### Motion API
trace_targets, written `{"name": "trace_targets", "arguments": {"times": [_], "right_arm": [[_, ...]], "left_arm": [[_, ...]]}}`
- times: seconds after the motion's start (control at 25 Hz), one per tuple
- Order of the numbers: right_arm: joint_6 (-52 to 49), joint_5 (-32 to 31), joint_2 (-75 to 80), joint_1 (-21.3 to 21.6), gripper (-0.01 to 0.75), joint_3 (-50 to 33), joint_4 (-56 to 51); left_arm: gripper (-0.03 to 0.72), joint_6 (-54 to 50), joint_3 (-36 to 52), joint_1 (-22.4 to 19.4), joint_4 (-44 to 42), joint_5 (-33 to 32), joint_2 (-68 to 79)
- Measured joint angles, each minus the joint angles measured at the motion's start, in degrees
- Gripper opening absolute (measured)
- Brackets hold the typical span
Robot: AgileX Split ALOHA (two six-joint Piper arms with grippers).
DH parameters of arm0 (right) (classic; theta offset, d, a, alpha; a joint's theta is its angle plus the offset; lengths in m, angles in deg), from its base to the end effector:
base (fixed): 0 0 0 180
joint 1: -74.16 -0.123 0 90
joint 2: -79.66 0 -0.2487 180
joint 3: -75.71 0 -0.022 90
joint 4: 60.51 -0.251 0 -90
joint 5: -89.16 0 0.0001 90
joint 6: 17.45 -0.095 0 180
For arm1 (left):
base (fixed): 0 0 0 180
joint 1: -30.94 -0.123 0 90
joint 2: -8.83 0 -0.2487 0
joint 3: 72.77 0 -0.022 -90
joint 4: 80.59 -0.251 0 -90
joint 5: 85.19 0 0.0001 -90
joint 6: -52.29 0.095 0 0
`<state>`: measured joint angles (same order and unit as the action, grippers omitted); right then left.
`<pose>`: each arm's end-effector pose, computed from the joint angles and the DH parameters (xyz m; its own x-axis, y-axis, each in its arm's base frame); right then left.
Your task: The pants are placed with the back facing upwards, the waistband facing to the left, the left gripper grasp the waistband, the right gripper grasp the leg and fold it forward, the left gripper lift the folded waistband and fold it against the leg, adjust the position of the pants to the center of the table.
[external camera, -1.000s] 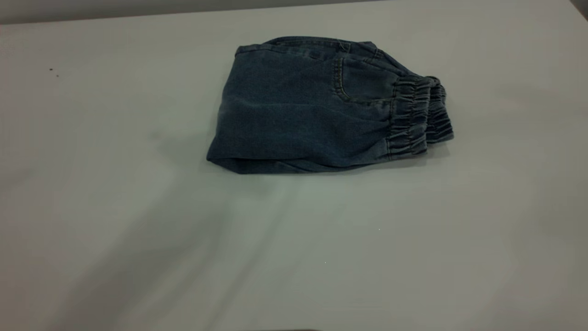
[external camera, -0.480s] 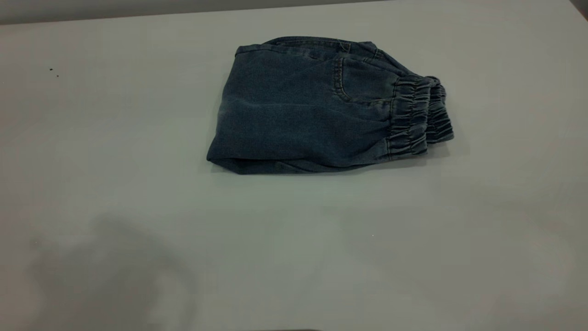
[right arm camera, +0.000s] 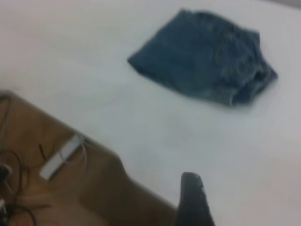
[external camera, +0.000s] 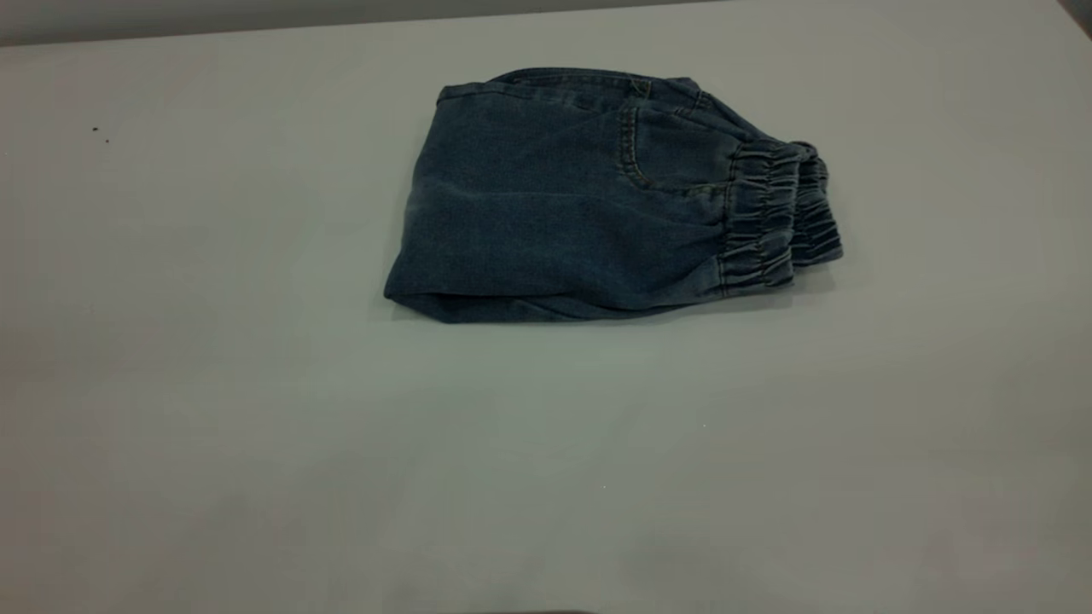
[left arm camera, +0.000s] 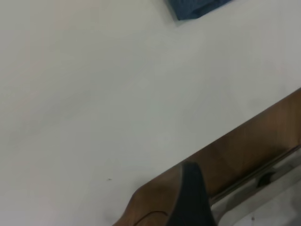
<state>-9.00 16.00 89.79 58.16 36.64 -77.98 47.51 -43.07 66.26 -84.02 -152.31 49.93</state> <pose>0.0004 0.0285 0.2996 -0.4746 -0.1924 -0.8589 -0.5269 0.8437 0.1021 0.0895 -0.0570 0.3194 -0.6370 0.3778 -0.6719 0.5097 0.8603 0.0005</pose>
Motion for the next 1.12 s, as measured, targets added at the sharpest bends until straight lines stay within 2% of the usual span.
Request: {"name": "trace_targets", "arguments": {"times": [0.24, 0.4, 0.8, 1.12], "right_arm": [[0.08, 2.55, -1.82, 0.00, 0.435, -7.19, 6.53], [0.08, 4.72, -1.82, 0.00, 0.435, -8.05, 7.59], [0.08, 7.42, -1.82, 0.00, 0.435, -8.07, 7.57], [0.08, 7.94, -1.82, 0.00, 0.435, -9.73, 7.57]], "left_arm": [[0.516, 0.00, 6.44, 0.00, 0.00, 0.00, -12.39], [0.516, 0.00, 9.35, 0.00, -0.05, 0.00, -17.07], [0.516, 1.28, 17.45, 0.06, -0.10, 1.42, -18.38], [0.516, 1.28, 18.12, 0.10, 0.13, 2.61, -18.38]]}}
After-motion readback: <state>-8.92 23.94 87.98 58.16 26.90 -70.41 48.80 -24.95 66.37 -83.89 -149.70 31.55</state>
